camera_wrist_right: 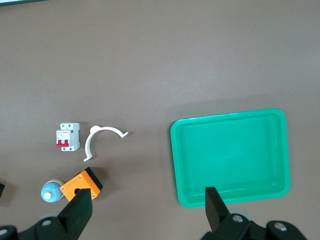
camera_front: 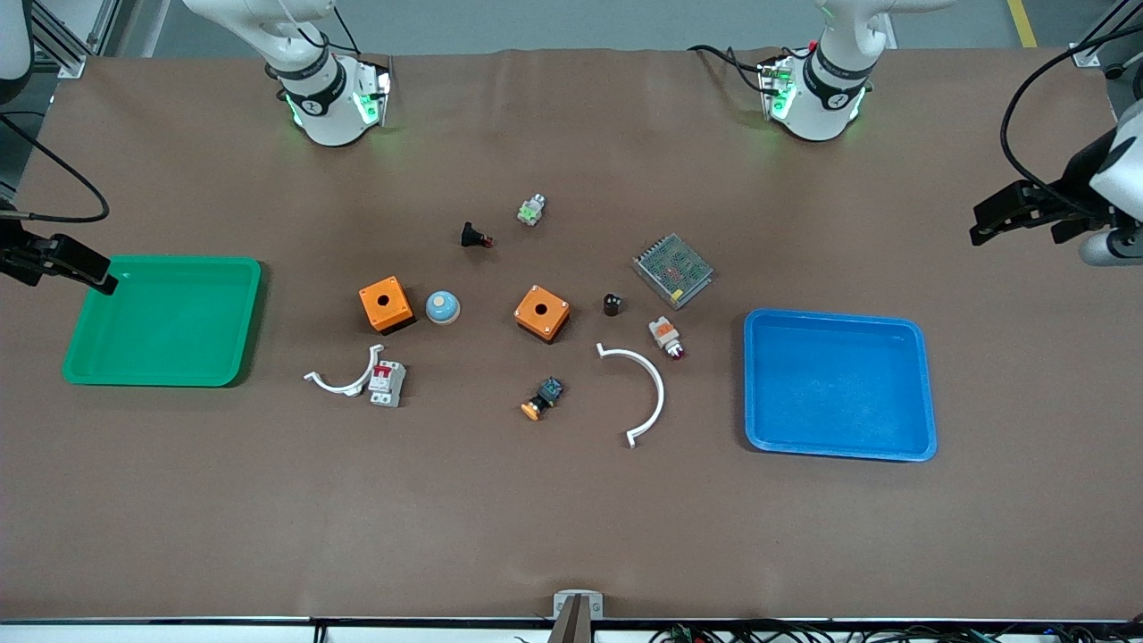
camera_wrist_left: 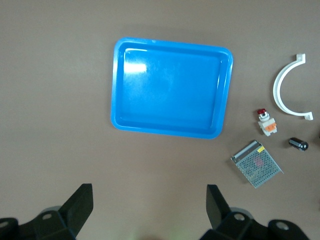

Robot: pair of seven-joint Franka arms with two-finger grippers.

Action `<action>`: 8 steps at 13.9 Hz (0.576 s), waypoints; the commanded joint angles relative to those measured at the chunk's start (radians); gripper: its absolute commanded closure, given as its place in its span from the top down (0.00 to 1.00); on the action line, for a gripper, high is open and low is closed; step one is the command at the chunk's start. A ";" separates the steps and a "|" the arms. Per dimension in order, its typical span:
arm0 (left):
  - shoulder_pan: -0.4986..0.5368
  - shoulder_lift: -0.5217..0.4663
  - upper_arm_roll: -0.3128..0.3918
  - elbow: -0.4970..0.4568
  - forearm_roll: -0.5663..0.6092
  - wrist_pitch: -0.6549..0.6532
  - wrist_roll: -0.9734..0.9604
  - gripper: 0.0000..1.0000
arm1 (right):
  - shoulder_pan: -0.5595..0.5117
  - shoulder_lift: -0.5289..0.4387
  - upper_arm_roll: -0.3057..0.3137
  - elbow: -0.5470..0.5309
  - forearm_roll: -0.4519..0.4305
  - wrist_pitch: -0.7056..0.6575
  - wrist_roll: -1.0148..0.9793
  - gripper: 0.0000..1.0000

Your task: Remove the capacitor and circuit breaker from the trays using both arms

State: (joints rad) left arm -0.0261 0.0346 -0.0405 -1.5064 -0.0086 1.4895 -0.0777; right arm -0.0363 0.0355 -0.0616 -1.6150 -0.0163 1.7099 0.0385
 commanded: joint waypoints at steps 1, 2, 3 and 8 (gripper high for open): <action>-0.025 -0.042 0.007 -0.023 -0.007 -0.014 -0.016 1.00 | -0.005 -0.028 0.003 -0.029 0.001 0.004 -0.005 1.00; -0.025 -0.056 0.005 -0.040 -0.007 -0.011 -0.016 1.00 | -0.005 -0.028 0.003 -0.031 0.001 0.004 -0.005 1.00; -0.025 -0.058 0.004 -0.040 -0.007 -0.011 -0.017 1.00 | -0.005 -0.028 0.003 -0.031 0.007 0.004 -0.005 1.00; -0.012 -0.044 -0.001 -0.031 -0.011 0.043 -0.019 1.00 | -0.008 -0.028 0.002 -0.034 0.019 0.005 -0.006 1.00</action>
State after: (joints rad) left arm -0.0471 -0.0012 -0.0405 -1.5146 -0.0086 1.4996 -0.0894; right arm -0.0364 0.0355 -0.0617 -1.6227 -0.0137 1.7099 0.0385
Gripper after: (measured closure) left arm 0.000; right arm 0.000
